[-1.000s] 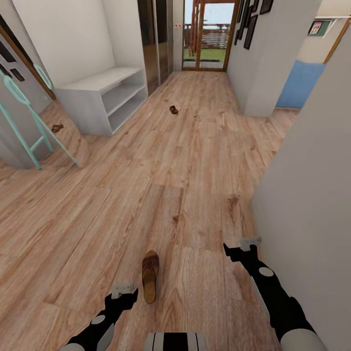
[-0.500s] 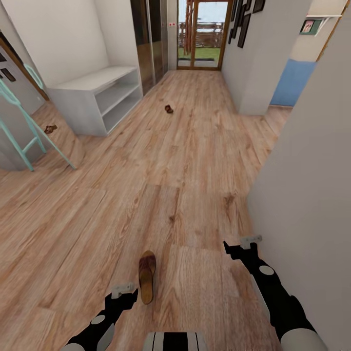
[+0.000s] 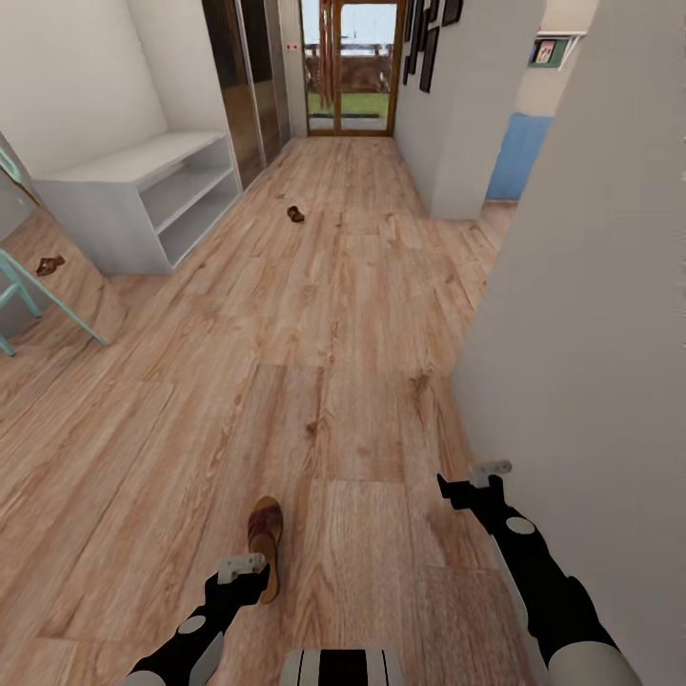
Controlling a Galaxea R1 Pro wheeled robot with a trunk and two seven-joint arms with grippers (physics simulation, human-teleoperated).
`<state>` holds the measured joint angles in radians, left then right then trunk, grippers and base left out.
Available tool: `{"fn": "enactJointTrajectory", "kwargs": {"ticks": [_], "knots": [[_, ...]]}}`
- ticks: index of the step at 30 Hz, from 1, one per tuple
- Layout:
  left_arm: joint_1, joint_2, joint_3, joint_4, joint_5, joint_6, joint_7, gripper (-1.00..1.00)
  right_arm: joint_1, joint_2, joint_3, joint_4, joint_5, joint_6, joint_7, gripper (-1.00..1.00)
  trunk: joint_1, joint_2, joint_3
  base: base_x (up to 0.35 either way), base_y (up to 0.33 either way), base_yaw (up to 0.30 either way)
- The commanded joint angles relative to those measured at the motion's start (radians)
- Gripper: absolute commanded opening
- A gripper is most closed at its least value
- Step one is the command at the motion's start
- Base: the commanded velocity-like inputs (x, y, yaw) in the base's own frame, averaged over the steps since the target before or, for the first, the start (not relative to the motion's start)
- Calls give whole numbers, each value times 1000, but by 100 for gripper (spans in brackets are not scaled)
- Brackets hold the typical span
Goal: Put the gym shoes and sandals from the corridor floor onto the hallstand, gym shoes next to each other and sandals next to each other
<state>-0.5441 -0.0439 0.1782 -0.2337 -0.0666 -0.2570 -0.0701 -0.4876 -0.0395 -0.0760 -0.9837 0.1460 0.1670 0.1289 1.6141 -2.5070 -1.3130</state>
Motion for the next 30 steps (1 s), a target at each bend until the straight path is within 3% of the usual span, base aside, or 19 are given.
{"fn": "enactJointTrajectory", "kwargs": {"ticks": [1, 13, 18, 30], "knots": [[0, -1, 8, 0, -7, -2, -5, 100, 0, 1, -3, -5, 11, 7, 8, 100, 0, 0, -1, 0, 0, -68], [-12, -2, 3, -3, -7, 6, -3, 100, 0, 9, 30, -79, 9, 55, 8, 100, 0, 0, -1, 0, 0, -11], [-13, -3, 3, -3, -8, 6, 35, 100, 0, 22, 50, -279, 8, 154, 8, 100, 0, 0, -1, 0, 0, 0], [-8, -4, 1, -2, -8, 3, 72, 100, 0, 19, 97, -329, 10, 183, 10, 100, 0, 0, -1, 0, 0, 0]]}}
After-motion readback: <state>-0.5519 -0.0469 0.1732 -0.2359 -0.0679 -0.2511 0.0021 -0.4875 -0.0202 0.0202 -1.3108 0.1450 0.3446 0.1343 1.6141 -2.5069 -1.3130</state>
